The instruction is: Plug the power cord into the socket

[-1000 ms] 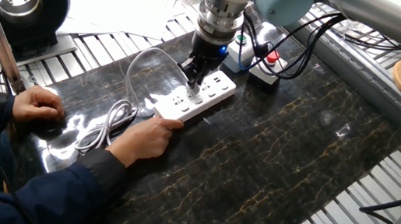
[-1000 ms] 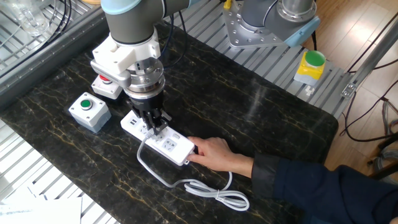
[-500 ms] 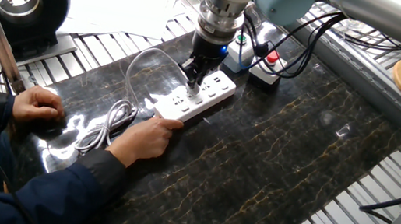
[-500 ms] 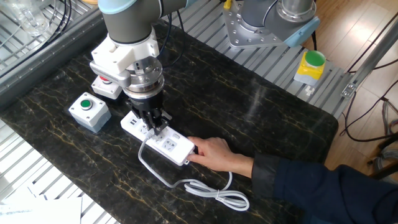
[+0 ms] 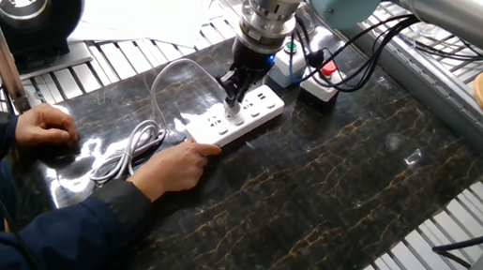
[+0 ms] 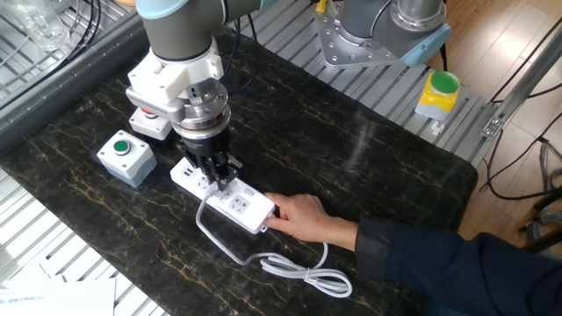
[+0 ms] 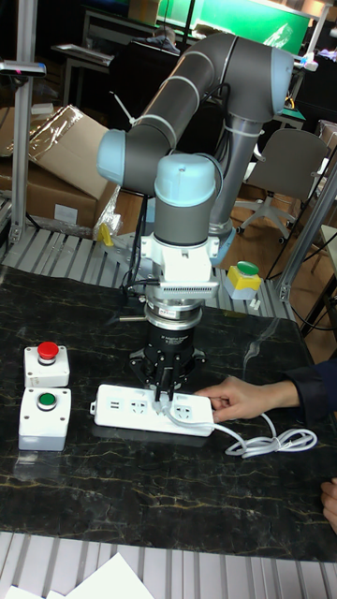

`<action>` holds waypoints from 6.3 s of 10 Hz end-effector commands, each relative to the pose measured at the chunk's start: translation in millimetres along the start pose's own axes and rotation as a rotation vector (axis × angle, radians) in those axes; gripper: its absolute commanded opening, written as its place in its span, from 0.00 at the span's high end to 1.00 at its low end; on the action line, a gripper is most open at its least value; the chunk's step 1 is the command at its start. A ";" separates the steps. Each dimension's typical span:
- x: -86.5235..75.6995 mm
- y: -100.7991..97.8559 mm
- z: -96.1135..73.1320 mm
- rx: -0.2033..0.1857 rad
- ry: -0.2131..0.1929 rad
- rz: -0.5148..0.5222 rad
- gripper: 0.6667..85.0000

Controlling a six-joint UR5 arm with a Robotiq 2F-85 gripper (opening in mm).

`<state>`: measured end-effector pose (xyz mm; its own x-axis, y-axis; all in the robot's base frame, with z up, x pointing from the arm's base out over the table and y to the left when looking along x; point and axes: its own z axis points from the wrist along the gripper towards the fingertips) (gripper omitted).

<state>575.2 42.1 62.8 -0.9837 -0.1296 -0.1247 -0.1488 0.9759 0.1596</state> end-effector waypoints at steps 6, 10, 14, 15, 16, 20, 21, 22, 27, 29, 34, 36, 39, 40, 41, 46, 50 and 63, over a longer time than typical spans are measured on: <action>-10.9 -5.5 -2.8 0.031 -0.036 0.093 0.99; -9.5 -4.0 -2.4 0.031 -0.032 0.107 0.99; -8.9 -0.9 -0.9 0.017 -0.035 0.122 0.99; -11.3 -0.7 -1.5 0.011 -0.042 0.135 0.99; -14.4 -2.0 -3.4 0.004 -0.047 0.142 0.99; -12.2 -1.5 -0.7 -0.010 -0.050 0.154 0.99; -12.5 -1.5 -0.2 -0.008 -0.053 0.153 0.99; -12.1 -1.4 0.1 -0.007 -0.053 0.151 0.99; -8.7 -3.3 1.5 0.008 -0.045 0.152 0.99; -4.5 -5.5 2.1 0.021 -0.032 0.144 0.99; 0.3 -2.4 4.5 0.020 -0.023 0.138 0.99; 1.6 -1.8 5.3 0.022 -0.021 0.135 0.99; 3.8 -4.1 6.7 0.023 -0.019 0.124 0.99; 4.3 -3.9 7.3 0.019 -0.019 0.114 0.99; 5.1 -2.0 7.5 0.012 -0.017 0.115 0.99; 10.8 0.0 11.3 0.013 -0.012 0.099 0.99; 30.1 -0.5 11.7 0.010 0.058 0.050 0.99; 25.6 -6.8 -10.3 0.077 0.127 -0.014 0.98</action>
<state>541.8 24.7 60.3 -0.9867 -0.1619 0.0132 -0.1600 0.9827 0.0937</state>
